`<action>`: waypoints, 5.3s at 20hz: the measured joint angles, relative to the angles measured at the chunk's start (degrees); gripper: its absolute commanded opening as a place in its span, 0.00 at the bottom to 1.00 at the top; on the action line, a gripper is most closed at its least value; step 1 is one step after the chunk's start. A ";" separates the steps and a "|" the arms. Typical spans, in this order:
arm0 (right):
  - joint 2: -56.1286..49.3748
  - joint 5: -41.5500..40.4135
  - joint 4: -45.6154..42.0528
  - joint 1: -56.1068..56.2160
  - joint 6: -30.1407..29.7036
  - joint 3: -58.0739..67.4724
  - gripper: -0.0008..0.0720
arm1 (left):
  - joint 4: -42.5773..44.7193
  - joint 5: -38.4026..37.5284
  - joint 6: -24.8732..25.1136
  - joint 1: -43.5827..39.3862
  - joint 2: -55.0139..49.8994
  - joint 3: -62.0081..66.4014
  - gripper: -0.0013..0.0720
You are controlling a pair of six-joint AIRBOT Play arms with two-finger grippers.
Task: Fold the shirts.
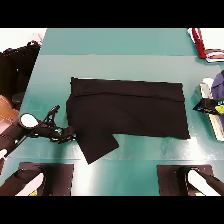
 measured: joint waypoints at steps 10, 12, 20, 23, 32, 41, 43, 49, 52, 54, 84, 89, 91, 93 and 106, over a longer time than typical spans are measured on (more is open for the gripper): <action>3.82 4.09 0.37 -7.02 -0.02 -5.22 0.73 | -4.48 8.02 1.33 -6.21 0.39 1.42 0.05; 3.85 4.57 0.35 -11.30 -0.02 -10.03 0.74 | -4.57 6.78 2.45 -6.32 0.39 3.54 0.05; -1.46 0.55 5.14 -20.57 -1.49 -23.52 0.62 | -4.68 5.16 4.31 -6.45 0.39 7.63 0.05; -3.02 -2.34 7.89 -18.95 -1.88 -24.55 0.51 | -4.61 5.16 4.39 -6.45 0.39 7.87 0.05; -1.14 -3.69 6.75 -12.17 -4.22 -22.03 0.04 | 4.63 -3.54 3.04 -6.45 3.41 9.25 0.05; 19.50 10.99 -3.45 -9.25 -4.87 -19.80 0.03 | 11.58 -22.08 -7.06 -6.49 22.77 10.67 0.05; 20.61 11.56 -3.78 -6.99 -4.39 -17.35 0.03 | 12.66 -21.77 -7.91 -6.49 23.34 12.59 0.05; 7.74 6.34 -4.17 1.01 -2.23 -5.25 0.04 | 19.28 -8.46 -7.32 -6.54 12.33 20.52 0.05; -3.04 2.99 -3.87 3.85 -1.38 1.33 0.04 | 20.98 0.55 -6.73 -6.54 3.19 24.04 0.05; -10.27 1.66 -1.92 4.85 -1.14 5.57 0.04 | 21.59 5.77 -6.47 -6.54 -3.10 26.45 0.05; -34.62 2.38 24.26 -10.12 -13.42 4.20 0.56 | 10.67 3.67 1.46 -11.08 -21.00 41.64 0.05; -35.60 1.14 25.90 -5.51 -15.58 5.81 0.03 | 8.20 8.57 1.40 -18.67 -27.28 43.60 0.05; -34.07 2.47 26.58 -4.20 -16.39 7.04 0.03 | 7.02 9.62 1.40 -21.49 -31.30 46.73 0.05; -31.30 3.98 27.02 -2.71 -16.79 8.92 0.03 | 6.34 9.94 1.40 -24.06 -35.76 50.64 0.05; -17.53 7.41 27.65 18.40 -4.76 32.13 0.04 | -0.33 11.82 -0.15 -29.79 -50.82 61.00 0.05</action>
